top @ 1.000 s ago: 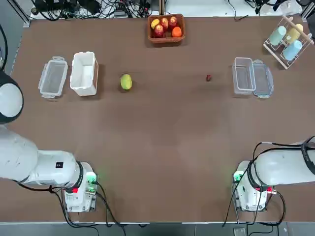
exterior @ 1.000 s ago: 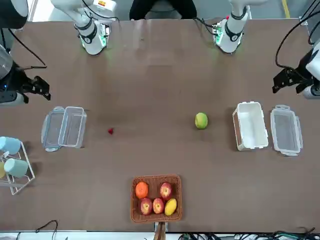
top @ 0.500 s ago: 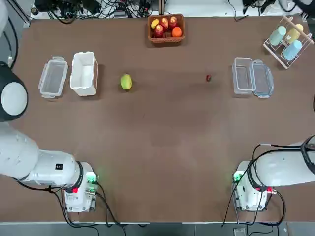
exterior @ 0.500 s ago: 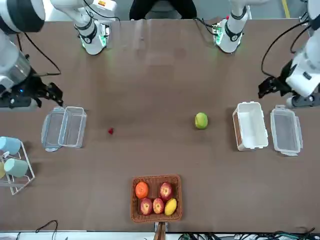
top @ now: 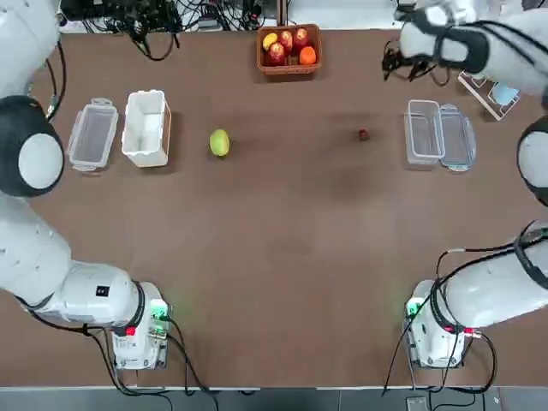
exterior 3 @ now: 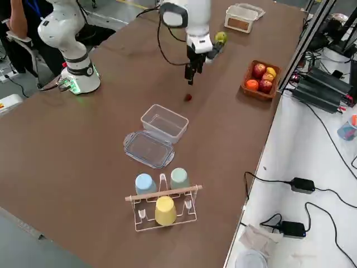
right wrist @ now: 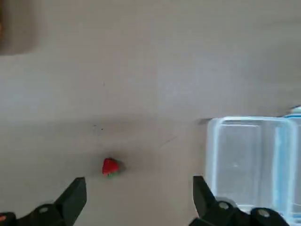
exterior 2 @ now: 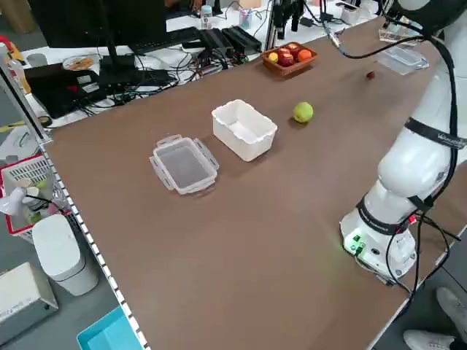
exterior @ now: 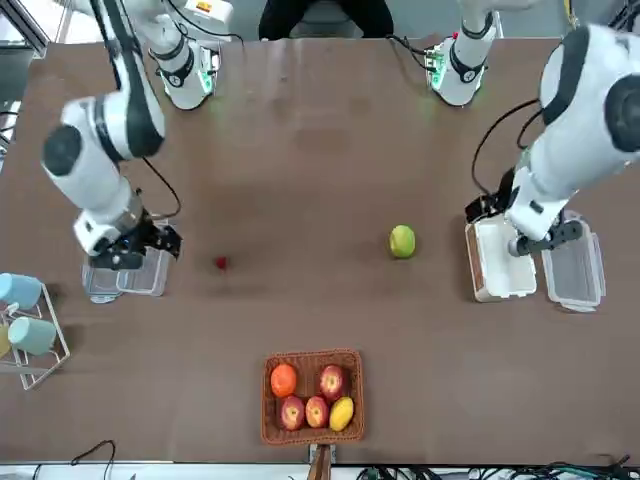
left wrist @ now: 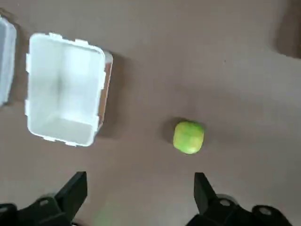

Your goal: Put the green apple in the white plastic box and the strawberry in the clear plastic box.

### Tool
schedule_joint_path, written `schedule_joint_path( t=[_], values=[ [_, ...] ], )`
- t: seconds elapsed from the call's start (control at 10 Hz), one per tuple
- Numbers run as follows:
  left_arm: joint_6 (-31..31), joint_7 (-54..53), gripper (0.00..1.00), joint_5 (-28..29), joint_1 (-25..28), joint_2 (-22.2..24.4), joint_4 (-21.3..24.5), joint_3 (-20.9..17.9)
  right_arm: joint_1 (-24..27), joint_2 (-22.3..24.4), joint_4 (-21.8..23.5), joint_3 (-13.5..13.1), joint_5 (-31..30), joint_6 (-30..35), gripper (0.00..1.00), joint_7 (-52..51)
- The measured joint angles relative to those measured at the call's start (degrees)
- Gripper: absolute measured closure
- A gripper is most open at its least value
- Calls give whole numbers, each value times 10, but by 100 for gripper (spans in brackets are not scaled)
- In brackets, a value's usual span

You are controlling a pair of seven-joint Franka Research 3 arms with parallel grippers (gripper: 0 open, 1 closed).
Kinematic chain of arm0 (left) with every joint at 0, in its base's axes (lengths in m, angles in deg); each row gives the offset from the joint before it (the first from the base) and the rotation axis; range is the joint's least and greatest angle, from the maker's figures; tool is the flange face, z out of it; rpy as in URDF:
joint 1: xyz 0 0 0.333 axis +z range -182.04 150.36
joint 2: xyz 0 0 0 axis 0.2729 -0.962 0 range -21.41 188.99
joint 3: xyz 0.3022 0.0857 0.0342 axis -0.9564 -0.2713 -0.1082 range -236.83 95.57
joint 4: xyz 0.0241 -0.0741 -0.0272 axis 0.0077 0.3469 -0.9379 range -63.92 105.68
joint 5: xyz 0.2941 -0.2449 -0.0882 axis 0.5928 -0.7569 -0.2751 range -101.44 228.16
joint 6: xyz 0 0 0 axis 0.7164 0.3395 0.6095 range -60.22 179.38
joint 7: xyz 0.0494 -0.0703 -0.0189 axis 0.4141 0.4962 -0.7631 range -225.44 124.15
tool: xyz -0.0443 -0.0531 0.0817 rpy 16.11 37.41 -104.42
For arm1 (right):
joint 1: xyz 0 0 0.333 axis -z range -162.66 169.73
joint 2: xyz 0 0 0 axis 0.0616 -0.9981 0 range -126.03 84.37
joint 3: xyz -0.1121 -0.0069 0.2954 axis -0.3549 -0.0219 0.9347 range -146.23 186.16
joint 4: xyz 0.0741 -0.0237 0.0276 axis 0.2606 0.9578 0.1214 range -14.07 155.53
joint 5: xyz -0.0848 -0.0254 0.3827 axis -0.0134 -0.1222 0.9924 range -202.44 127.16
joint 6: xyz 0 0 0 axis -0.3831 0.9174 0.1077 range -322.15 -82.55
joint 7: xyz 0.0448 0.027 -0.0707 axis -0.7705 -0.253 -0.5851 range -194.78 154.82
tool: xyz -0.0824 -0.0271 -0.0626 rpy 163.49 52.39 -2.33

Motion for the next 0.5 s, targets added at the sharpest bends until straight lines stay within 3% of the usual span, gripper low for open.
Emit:
schedule_joint_path(
  t=[0.2,0.5],
  values=[
    [53,73,0,0,-8,-11,32,6,-32,-54,6,1,0,-44,0,14],
    [152,198,0,0,-11,-9,141,41,-52,-82,42,1,0,-102,0,17]
  ],
)
